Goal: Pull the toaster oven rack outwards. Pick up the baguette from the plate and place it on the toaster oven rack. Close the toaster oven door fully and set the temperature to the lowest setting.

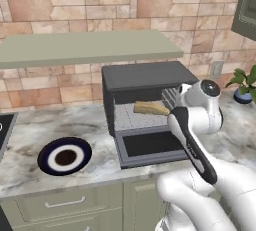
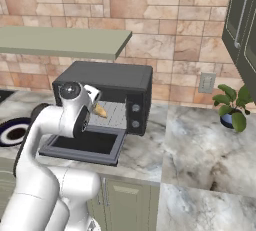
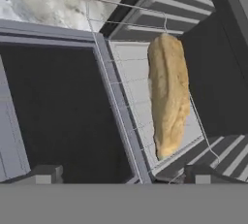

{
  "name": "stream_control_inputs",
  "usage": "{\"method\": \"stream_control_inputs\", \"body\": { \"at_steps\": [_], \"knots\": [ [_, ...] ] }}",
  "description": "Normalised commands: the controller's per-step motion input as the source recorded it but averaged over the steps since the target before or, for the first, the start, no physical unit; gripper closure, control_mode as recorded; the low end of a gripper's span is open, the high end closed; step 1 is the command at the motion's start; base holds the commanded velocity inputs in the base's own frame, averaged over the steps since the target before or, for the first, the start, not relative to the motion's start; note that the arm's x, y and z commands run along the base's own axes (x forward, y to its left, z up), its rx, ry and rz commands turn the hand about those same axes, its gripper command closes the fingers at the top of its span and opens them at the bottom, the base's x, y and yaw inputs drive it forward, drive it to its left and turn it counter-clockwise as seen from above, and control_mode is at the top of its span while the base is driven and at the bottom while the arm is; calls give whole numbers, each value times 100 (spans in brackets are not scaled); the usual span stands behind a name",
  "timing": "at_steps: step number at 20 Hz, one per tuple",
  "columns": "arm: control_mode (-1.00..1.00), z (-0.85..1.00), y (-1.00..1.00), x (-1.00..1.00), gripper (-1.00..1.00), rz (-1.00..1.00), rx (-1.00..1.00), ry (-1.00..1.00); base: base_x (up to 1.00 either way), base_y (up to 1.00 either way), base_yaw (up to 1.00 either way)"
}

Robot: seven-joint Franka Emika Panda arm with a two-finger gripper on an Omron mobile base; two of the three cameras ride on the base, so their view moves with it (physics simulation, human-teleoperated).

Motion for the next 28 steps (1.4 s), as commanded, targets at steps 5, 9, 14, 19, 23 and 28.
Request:
{"method": "stream_control_inputs", "body": {
  "at_steps": [5, 9, 14, 19, 23, 28],
  "knots": [
    [-100, 0, 2, -56, -100, -32, 23, -30, 0, 0, 0],
    [-100, 0, 15, -31, -100, -43, 33, -26, 0, 0, 0],
    [-100, 0, 11, -1, -100, -29, 23, -15, 0, 0, 0],
    [-100, -12, 8, -13, -100, -4, 13, -1, 0, 0, 0],
    [-100, -13, 15, 0, -100, -1, 23, 5, 0, 0, 0],
    [-100, 0, 19, 18, -100, 0, -1, 16, 0, 0, 0]
  ]
}}
